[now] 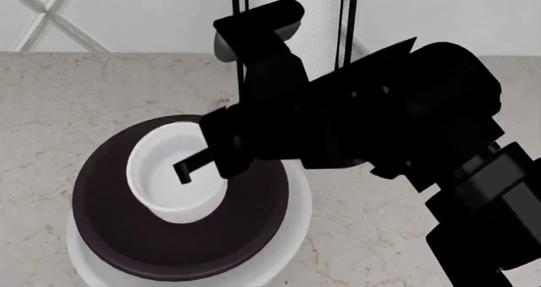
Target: Stack the bowls from largest to smallest.
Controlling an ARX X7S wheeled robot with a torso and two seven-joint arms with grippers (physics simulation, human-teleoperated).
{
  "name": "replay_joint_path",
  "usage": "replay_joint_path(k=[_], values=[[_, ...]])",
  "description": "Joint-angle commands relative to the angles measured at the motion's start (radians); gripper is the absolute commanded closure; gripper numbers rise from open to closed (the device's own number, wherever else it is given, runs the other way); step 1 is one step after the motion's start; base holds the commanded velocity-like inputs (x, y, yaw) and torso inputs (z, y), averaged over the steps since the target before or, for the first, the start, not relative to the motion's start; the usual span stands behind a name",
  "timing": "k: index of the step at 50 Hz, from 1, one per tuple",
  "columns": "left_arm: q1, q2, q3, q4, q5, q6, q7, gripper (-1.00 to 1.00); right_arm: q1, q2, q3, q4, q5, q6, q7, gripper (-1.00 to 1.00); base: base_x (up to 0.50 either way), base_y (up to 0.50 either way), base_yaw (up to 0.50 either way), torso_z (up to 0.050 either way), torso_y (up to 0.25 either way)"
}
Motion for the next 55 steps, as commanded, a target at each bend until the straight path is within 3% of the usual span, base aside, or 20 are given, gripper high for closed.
replay_joint_path(k=[1, 46, 47, 55], values=[[0.017, -0.003, -0.009, 0.001, 0.001, 0.007, 0.002, -1.00, -0.004, -0.009, 0.013, 0.004, -0.007, -0.020, -0.017, 1.00, 0.00, 0.00, 0.00, 0.000, 0.000], [0.018, -0.001, -0.011, -0.012, 0.005, 0.010, 0.009, -1.00, -0.034, -0.029, -0.022, 0.046, -0.043, -0.063, -0.075, 1.00, 0.00, 0.00, 0.00, 0.000, 0.001], [0.017, -0.002, -0.012, -0.011, 0.004, 0.010, 0.008, -1.00, -0.032, -0.029, -0.023, 0.042, -0.042, -0.061, -0.077, -1.00, 0.00, 0.00, 0.00, 0.000, 0.000], [0.013, -0.004, -0.011, -0.009, 0.002, 0.005, 0.005, -1.00, -0.028, -0.028, -0.024, 0.039, -0.040, -0.059, -0.079, -1.00, 0.00, 0.00, 0.00, 0.000, 0.000]])
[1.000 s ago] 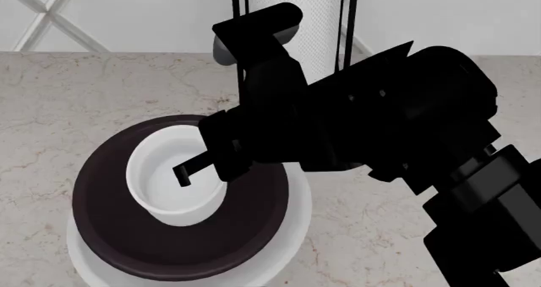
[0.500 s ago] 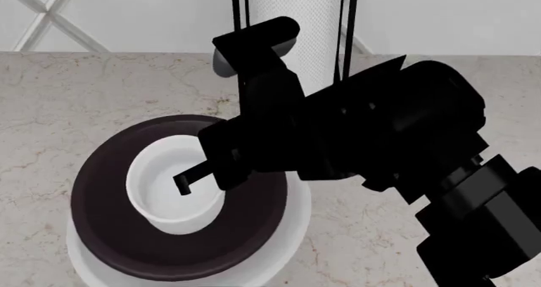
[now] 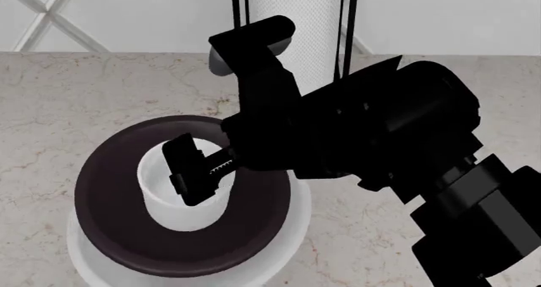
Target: Stack the bowls from largest to smallest.
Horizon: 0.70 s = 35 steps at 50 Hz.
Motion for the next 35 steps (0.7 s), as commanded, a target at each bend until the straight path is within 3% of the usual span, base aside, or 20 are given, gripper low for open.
replay_joint_path(k=[1, 21, 35], values=[[-0.003, -0.002, -0.001, 0.001, -0.003, -0.003, -0.003, -1.00, 0.007, -0.002, 0.006, -0.003, 0.001, -0.002, -0.010, -1.00, 0.00, 0.00, 0.00, 0.000, 0.000], [-0.006, -0.007, -0.006, 0.006, -0.008, -0.007, -0.005, -1.00, 0.074, 0.035, 0.060, -0.038, 0.037, 0.008, 0.035, -1.00, 0.00, 0.00, 0.00, 0.000, 0.000], [-0.036, -0.035, -0.035, 0.048, -0.052, -0.026, -0.034, -1.00, 0.068, 0.193, 0.197, -0.254, 0.208, 0.063, 0.252, -1.00, 0.00, 0.00, 0.00, 0.000, 0.000]])
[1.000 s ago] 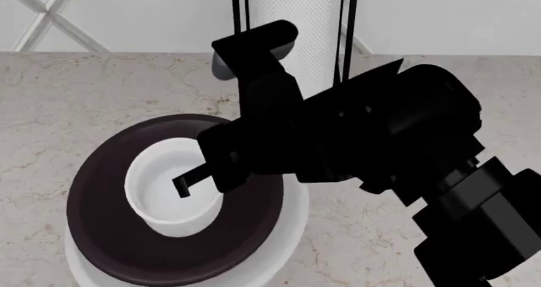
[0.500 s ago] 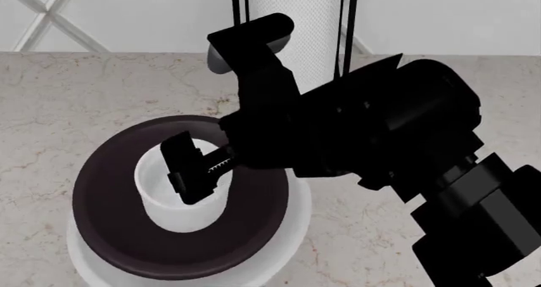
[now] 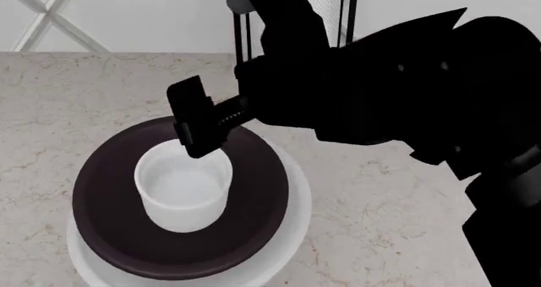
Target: Stack the bowls from largest to smallest.
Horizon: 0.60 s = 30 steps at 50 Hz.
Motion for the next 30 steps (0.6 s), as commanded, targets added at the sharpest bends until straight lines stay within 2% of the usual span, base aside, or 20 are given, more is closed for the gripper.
replay_joint_path(k=[1, 15, 30], values=[[-0.024, -0.017, -0.014, 0.027, -0.024, -0.013, -0.017, -1.00, -0.010, 0.113, 0.090, -0.149, 0.114, 0.033, 0.149, -1.00, 0.00, 0.00, 0.00, 0.000, 0.000], [-0.082, -0.041, -0.032, 0.055, -0.082, -0.031, -0.015, -1.00, -0.071, 0.316, 0.211, -0.350, 0.290, 0.034, 0.373, -1.00, 0.00, 0.00, 0.00, 0.000, 0.000], [-0.111, -0.071, -0.052, 0.081, -0.116, -0.045, -0.022, -1.00, -0.140, 0.521, 0.306, -0.513, 0.452, 0.002, 0.527, -1.00, 0.00, 0.00, 0.00, 0.000, 0.000]])
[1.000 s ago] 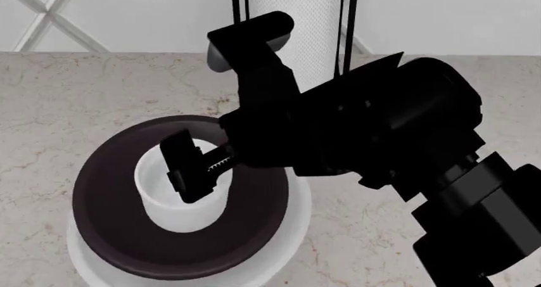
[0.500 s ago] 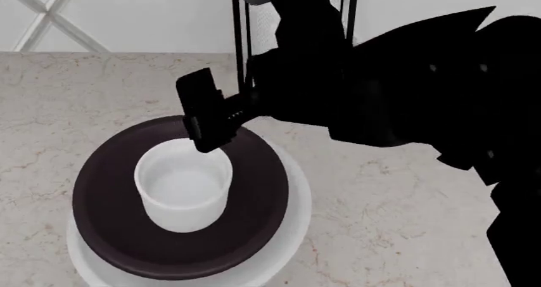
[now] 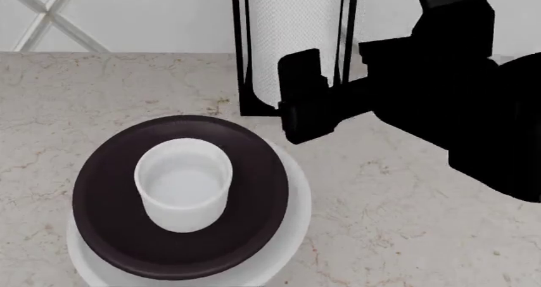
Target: Stack the bowls from largest to smallest.
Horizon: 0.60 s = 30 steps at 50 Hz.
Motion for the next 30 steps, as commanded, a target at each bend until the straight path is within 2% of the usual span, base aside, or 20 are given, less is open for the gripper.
replay_joint_path(k=[1, 17, 27, 30], values=[[-0.026, -0.022, -0.017, 0.023, -0.034, -0.013, -0.010, -1.00, -0.057, 0.156, 0.077, -0.131, 0.127, -0.025, 0.125, -1.00, 0.00, 0.00, 0.00, 0.000, 0.000], [-0.037, -0.063, -0.069, 0.067, -0.097, -0.023, -0.033, -1.00, -0.168, 0.408, 0.204, -0.328, 0.264, -0.140, 0.221, -1.00, 0.00, 0.00, 0.00, 0.000, 0.000], [-0.018, -0.095, -0.123, 0.098, -0.143, -0.022, -0.039, -1.00, -0.349, 0.657, 0.305, -0.463, 0.315, -0.319, 0.181, -1.00, 0.00, 0.00, 0.00, 0.000, 0.000], [-0.005, -0.105, -0.146, 0.109, -0.157, -0.021, -0.041, -1.00, -0.420, 0.771, 0.309, -0.503, 0.322, -0.438, 0.124, -1.00, 0.00, 0.00, 0.00, 0.000, 0.000]])
